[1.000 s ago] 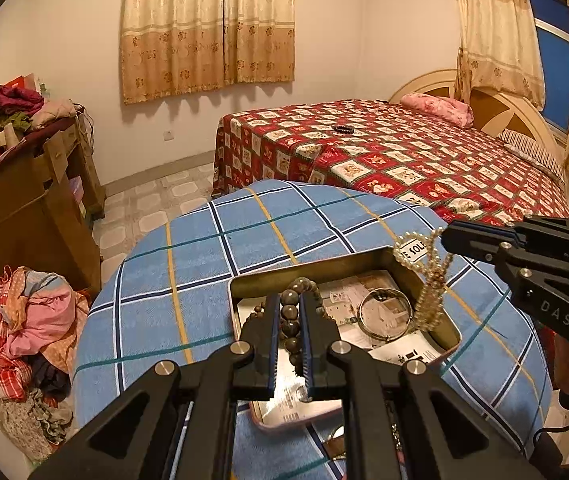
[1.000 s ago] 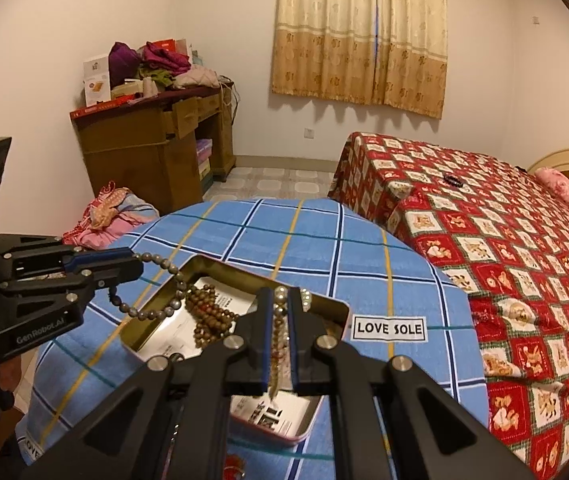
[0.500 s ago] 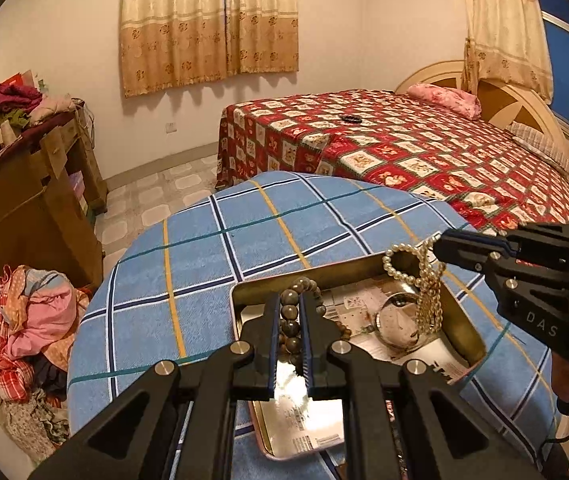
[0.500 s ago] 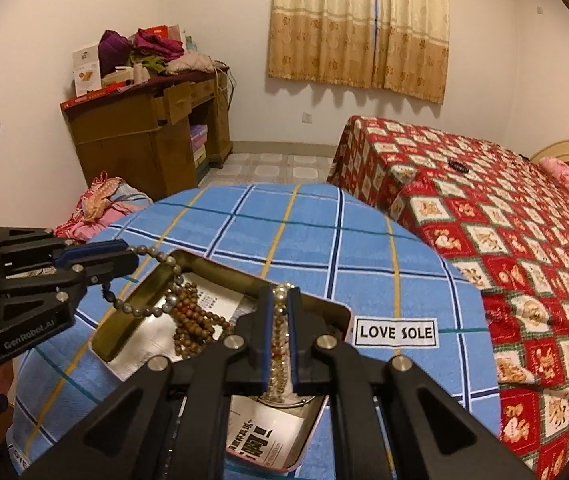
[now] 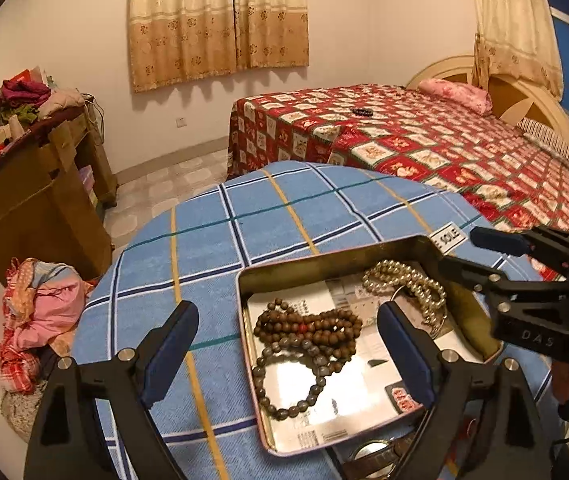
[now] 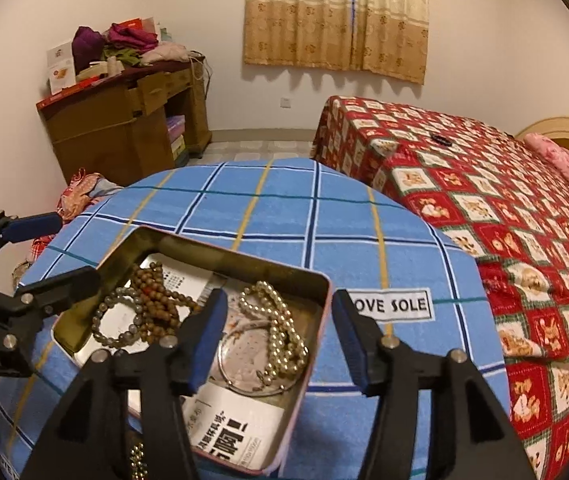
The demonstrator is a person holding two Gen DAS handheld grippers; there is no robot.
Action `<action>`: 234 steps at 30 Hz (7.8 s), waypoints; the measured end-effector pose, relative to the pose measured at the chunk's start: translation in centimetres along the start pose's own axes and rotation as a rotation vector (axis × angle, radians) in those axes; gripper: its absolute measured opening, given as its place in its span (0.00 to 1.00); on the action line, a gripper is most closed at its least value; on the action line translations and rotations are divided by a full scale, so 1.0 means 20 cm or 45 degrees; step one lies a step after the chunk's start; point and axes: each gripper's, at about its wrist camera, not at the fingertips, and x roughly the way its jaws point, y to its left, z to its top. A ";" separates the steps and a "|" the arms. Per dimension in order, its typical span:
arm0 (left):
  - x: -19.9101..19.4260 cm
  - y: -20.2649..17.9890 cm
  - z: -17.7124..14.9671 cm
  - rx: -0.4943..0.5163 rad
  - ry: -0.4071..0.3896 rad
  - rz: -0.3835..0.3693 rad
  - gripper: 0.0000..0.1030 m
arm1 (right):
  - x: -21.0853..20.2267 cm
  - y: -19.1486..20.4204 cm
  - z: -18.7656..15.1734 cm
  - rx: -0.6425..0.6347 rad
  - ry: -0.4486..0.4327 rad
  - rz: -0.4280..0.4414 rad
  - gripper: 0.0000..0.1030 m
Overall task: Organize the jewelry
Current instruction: 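Open the left gripper over the tin while the right gripper releases the pearls inside, then withdraw both open grippers from the tin toward the remaining jewelry, then close the left gripper on the pink bangle while the right gripper grasps the jade bangle, then lift the pink and jade bangles and carry both over the tin, then lower the pink bangle into the tin and open the left gripper while the right releases the jade bangle, then withdraw both open grippers toward the gold beads and silver ring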
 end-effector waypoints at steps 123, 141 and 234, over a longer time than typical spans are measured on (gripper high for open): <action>-0.40 -0.09 -0.32 -0.023 -0.057 -0.040 0.09 | -0.38 0.12 -0.38 -0.022 0.013 0.159 0.09; -0.32 -0.04 -0.21 -0.014 -0.066 -0.027 0.09 | -0.33 0.09 -0.25 -0.046 -0.019 0.150 0.09; -0.15 -0.04 -0.19 -0.009 -0.033 0.046 0.92 | -0.11 -0.03 -0.21 0.076 0.039 0.057 0.59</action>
